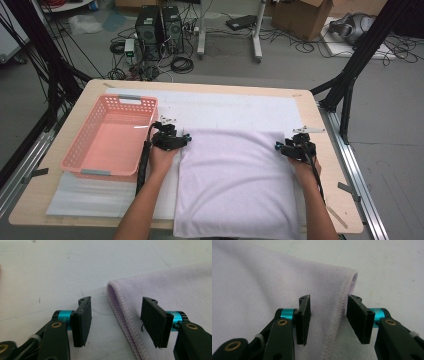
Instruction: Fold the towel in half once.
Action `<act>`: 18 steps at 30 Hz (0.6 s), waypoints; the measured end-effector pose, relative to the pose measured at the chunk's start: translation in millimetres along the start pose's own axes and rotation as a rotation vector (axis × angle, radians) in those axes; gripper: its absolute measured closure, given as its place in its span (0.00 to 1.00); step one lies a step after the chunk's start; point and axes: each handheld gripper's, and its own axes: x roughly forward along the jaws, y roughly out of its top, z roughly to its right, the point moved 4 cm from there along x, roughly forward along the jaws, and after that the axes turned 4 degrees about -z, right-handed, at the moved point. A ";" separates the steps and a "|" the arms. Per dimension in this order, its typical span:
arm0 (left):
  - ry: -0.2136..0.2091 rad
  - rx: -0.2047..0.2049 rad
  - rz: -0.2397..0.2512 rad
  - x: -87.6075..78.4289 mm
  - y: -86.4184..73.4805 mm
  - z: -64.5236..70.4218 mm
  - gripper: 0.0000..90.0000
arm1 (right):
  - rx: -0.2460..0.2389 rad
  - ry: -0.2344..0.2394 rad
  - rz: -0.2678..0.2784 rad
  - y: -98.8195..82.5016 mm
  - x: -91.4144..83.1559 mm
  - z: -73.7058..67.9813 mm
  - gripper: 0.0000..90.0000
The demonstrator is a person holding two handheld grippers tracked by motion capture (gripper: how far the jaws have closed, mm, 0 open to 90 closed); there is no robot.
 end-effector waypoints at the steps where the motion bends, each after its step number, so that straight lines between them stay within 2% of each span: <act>1: 0.009 0.007 -0.001 0.2 0.0 0.8 0.46 | 0.012 0.002 0.001 -0.1 0.1 -0.3 0.61; 4: 0.028 0.009 -0.003 0.2 -0.2 1.3 0.52 | 0.036 0.015 0.006 -0.4 -0.1 0.5 0.68; 6: 0.037 0.038 -0.006 -0.4 -0.6 1.4 0.56 | 0.038 0.010 0.003 -0.4 -0.1 -0.2 0.69; 7: 0.032 0.042 -0.007 -0.9 -0.8 0.7 0.58 | 0.033 0.005 0.002 -0.3 -0.3 -0.5 0.73; 8: 0.029 0.035 -0.007 -1.3 -0.9 0.6 0.62 | 0.030 0.010 0.003 -0.1 -0.5 -1.0 0.82; 9: 0.021 0.034 -0.006 -1.3 -0.9 0.8 0.66 | 0.028 0.030 0.001 0.1 -0.4 -2.8 0.88; 10: 0.003 0.022 -0.005 -1.3 -1.0 2.3 0.70 | 0.021 0.034 0.001 0.1 0.1 -4.1 0.90; 11: -0.061 0.011 -0.013 -1.2 -1.8 5.0 0.84 | 0.032 0.039 -0.001 0.3 0.3 -4.9 0.92; 12: -0.046 0.020 -0.014 -1.0 -2.3 8.5 0.94 | 0.051 0.051 -0.002 -0.1 0.0 -4.0 0.92; 13: -0.029 0.049 -0.014 -1.1 -2.2 10.6 0.95 | 0.076 0.065 0.000 -0.8 -0.1 -2.9 0.93; 15: -0.046 0.023 -0.017 -1.3 -1.7 8.5 0.95 | 0.091 0.074 0.003 -1.1 0.1 -1.5 0.94; 18: -0.061 -0.026 -0.005 -0.8 -0.7 6.2 0.96 | 0.070 0.060 -0.002 -0.3 -0.4 -3.0 0.95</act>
